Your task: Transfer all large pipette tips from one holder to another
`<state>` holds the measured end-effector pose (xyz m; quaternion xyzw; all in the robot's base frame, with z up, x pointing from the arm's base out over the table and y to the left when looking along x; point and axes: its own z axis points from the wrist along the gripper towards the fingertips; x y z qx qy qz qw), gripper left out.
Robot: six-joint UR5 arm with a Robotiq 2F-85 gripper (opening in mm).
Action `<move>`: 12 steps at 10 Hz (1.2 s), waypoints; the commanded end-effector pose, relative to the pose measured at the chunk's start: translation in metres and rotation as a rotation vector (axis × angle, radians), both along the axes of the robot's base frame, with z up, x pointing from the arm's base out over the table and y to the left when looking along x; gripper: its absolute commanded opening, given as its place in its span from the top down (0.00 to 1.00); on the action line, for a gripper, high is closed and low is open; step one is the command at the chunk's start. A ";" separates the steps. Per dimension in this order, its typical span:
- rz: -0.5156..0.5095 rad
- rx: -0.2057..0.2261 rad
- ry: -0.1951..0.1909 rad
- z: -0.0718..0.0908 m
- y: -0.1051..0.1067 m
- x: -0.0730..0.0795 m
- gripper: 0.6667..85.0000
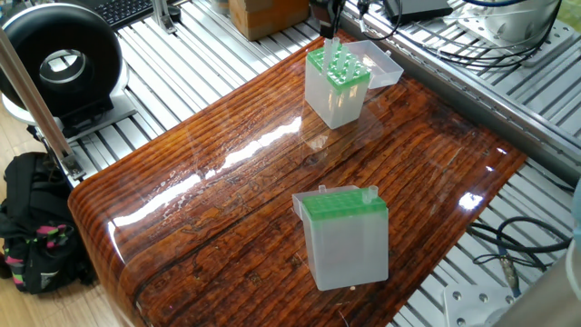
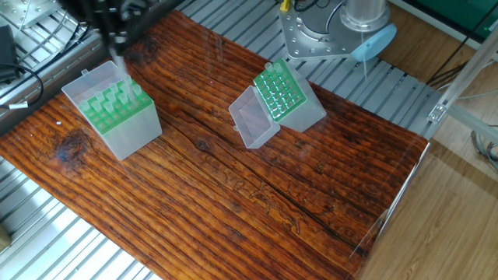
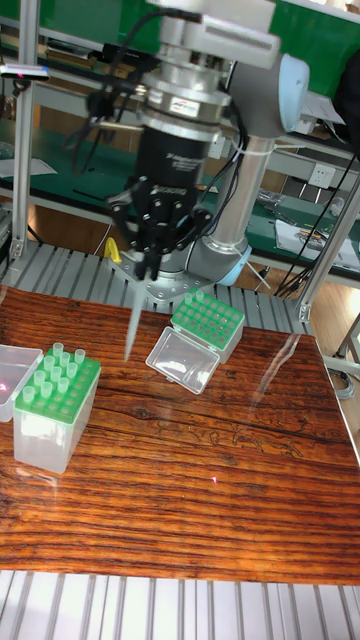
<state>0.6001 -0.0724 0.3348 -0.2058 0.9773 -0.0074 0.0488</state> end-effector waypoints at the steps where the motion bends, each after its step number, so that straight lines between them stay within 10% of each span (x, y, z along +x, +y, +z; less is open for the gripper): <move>1: 0.061 -0.013 -0.023 -0.007 -0.025 0.030 0.98; 3: 0.081 -0.014 -0.015 -0.003 -0.032 0.033 0.98; 5: 0.025 0.091 0.029 -0.003 -0.006 0.021 0.92; 9: -0.112 -0.010 -0.022 -0.003 -0.036 0.035 0.99; 12: -0.029 0.037 -0.001 -0.004 -0.052 0.060 0.95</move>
